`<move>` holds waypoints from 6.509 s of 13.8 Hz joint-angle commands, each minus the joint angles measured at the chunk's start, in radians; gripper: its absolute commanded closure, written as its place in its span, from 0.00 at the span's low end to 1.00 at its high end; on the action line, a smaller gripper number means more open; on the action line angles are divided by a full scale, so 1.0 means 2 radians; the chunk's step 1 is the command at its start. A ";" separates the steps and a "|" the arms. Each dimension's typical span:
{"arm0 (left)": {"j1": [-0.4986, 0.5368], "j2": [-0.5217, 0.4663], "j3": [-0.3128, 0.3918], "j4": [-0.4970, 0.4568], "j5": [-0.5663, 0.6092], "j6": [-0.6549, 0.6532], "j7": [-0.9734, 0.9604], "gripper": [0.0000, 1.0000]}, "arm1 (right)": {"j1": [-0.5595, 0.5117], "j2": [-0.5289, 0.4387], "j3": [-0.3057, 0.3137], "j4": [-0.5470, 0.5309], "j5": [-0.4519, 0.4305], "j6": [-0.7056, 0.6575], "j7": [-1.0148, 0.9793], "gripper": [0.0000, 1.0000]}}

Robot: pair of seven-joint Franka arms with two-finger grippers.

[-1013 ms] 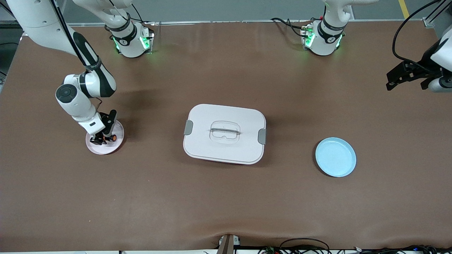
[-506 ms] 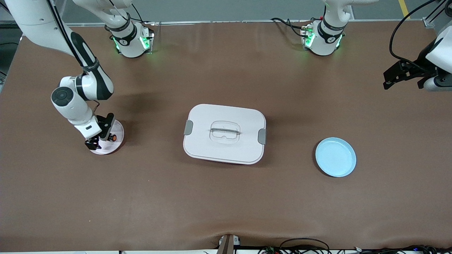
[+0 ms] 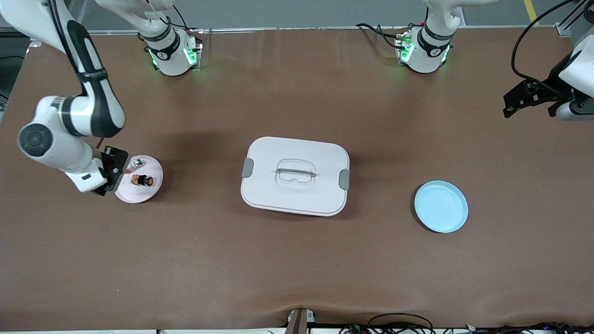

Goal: Transfer orange switch to right arm and place

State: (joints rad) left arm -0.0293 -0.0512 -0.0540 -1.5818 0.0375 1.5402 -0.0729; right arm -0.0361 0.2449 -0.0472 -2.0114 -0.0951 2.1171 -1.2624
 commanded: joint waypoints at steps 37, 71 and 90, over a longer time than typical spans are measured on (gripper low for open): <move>0.001 -0.014 -0.002 -0.004 -0.008 -0.002 -0.030 0.00 | -0.010 -0.053 -0.001 0.297 0.065 -0.351 0.593 0.00; 0.000 -0.004 -0.001 0.017 -0.007 -0.017 -0.023 0.00 | 0.008 -0.172 -0.020 0.147 0.064 -0.274 0.594 0.00; -0.002 -0.004 -0.002 0.018 -0.008 -0.028 -0.023 0.00 | 0.006 -0.175 -0.018 0.184 0.061 -0.300 0.594 0.00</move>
State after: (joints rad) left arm -0.0304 -0.0567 -0.0582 -1.5596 0.0364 1.5037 -0.1205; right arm -0.0129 -0.0952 -0.0897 -1.6504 0.0203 1.5189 -0.0835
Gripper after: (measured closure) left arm 0.000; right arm 0.000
